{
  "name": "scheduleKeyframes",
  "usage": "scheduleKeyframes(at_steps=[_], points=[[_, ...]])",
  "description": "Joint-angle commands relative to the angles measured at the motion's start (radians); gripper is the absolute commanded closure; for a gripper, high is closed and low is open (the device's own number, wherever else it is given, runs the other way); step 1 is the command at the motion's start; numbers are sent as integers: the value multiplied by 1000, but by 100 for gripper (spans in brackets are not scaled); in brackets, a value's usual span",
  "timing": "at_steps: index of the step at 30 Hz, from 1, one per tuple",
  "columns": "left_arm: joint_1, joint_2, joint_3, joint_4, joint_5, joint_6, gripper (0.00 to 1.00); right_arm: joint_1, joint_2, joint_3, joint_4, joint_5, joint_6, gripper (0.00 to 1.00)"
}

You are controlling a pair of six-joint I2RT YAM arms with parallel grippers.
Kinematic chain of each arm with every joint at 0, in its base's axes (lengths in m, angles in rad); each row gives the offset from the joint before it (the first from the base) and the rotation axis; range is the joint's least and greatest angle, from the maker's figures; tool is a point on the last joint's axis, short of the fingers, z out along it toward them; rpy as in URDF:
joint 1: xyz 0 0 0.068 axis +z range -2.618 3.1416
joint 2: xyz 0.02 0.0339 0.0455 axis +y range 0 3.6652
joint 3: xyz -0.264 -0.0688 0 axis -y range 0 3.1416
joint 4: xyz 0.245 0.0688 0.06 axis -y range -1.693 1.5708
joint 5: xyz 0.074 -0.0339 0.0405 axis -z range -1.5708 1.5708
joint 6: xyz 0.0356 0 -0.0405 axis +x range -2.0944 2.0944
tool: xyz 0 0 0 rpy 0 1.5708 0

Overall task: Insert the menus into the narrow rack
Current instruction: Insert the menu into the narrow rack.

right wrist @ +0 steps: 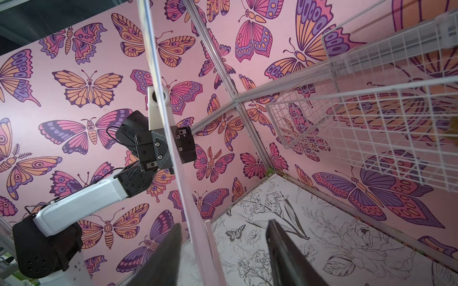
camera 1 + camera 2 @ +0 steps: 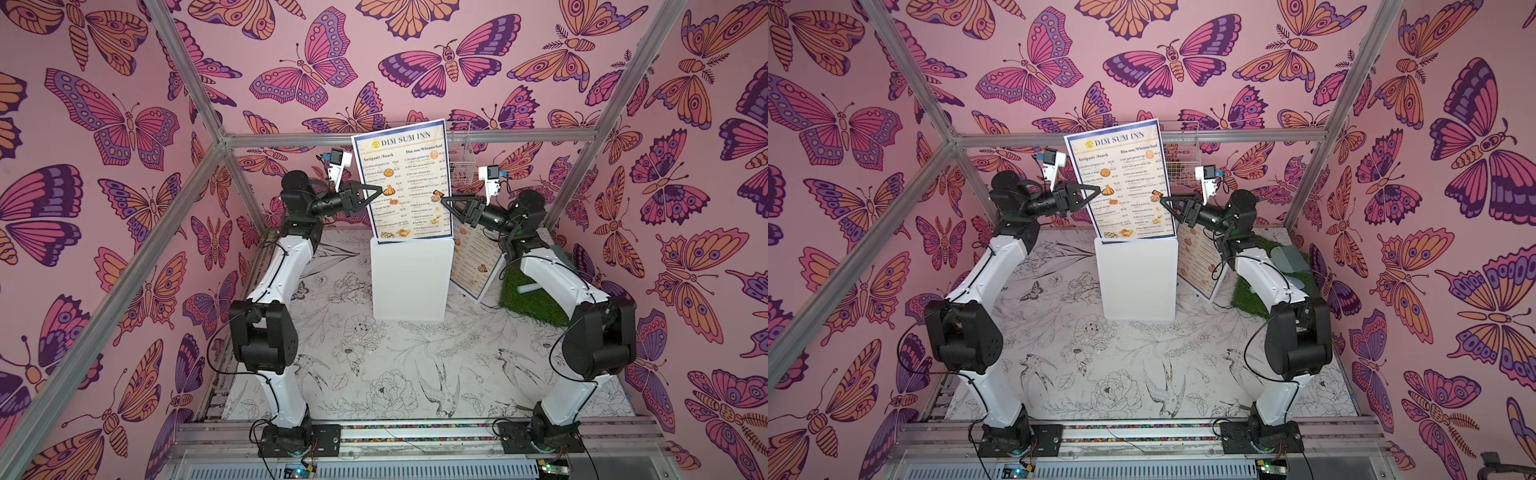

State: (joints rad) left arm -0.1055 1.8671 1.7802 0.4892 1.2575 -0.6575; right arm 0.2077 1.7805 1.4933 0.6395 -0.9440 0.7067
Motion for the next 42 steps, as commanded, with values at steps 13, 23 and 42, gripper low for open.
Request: scheduleKeyframes(at_steps=[13,23,42], points=[[9,19,51,-182,32,107,98,8,2,36,-29,-15,-42,43],[9,24,81,-270,29,155,98,6,0,32,-28,-15,-49,43],[-14,77,160,-430,1,269,98,-1,2,42,-36,-31,-52,41]])
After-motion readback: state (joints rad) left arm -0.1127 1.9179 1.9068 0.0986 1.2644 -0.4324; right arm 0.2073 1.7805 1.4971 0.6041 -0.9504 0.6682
